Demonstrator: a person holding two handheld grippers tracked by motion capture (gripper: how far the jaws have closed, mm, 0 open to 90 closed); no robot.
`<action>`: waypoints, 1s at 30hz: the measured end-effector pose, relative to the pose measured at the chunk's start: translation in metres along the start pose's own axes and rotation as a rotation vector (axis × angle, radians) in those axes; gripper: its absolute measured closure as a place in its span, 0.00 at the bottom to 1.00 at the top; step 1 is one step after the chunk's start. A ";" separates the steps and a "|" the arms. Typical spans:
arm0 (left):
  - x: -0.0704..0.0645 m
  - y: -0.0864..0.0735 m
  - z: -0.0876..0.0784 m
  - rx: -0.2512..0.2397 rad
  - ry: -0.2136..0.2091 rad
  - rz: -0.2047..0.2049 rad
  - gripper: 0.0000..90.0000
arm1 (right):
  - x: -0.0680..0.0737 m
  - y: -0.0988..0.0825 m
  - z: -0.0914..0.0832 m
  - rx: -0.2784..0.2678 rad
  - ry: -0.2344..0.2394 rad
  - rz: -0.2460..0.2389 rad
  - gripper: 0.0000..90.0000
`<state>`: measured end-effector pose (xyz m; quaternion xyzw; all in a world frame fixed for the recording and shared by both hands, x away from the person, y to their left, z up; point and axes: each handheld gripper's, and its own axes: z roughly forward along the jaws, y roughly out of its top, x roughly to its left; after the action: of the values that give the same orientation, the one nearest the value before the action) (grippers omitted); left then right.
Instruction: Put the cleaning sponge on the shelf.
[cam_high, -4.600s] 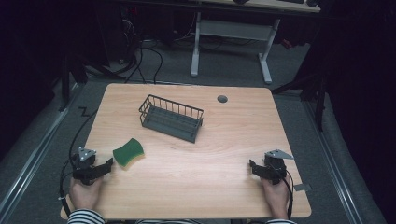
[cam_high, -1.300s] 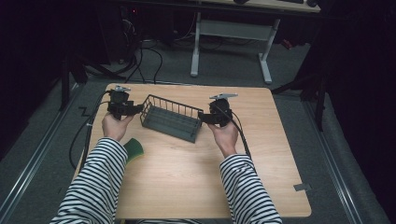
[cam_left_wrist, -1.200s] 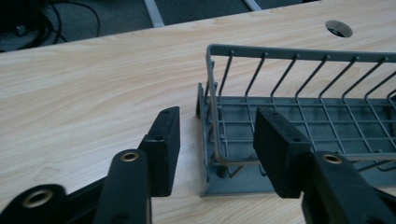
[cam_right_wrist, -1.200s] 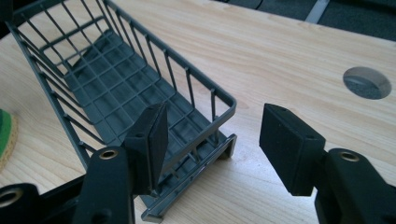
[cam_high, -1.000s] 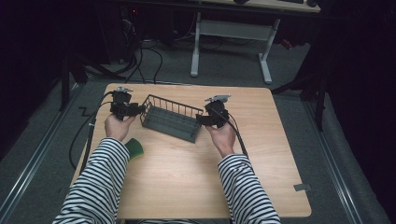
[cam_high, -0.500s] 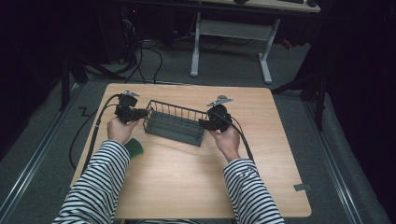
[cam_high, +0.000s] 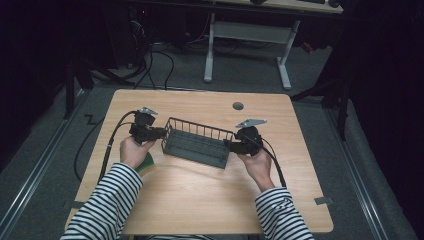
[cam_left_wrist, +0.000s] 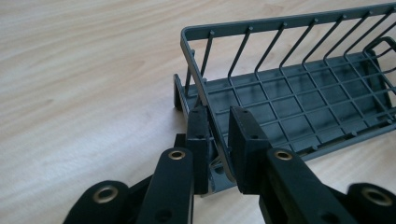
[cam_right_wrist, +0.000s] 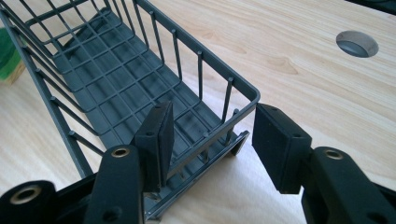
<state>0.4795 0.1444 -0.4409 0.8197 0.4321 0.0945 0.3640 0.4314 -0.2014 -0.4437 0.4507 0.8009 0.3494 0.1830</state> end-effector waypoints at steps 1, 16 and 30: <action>-0.002 -0.002 -0.002 0.002 -0.012 -0.005 0.87 | 0.000 -0.003 -0.002 -0.006 0.004 -0.003 0.55; -0.031 -0.029 -0.022 0.017 -0.040 0.020 0.84 | 0.012 -0.033 -0.031 -0.029 0.047 -0.016 0.54; -0.031 -0.041 -0.039 -0.084 -0.028 0.009 0.46 | 0.009 -0.038 -0.044 -0.092 0.062 0.009 0.47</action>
<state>0.4162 0.1551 -0.4361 0.8067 0.4190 0.1027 0.4039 0.3773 -0.2239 -0.4409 0.4345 0.7871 0.4005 0.1771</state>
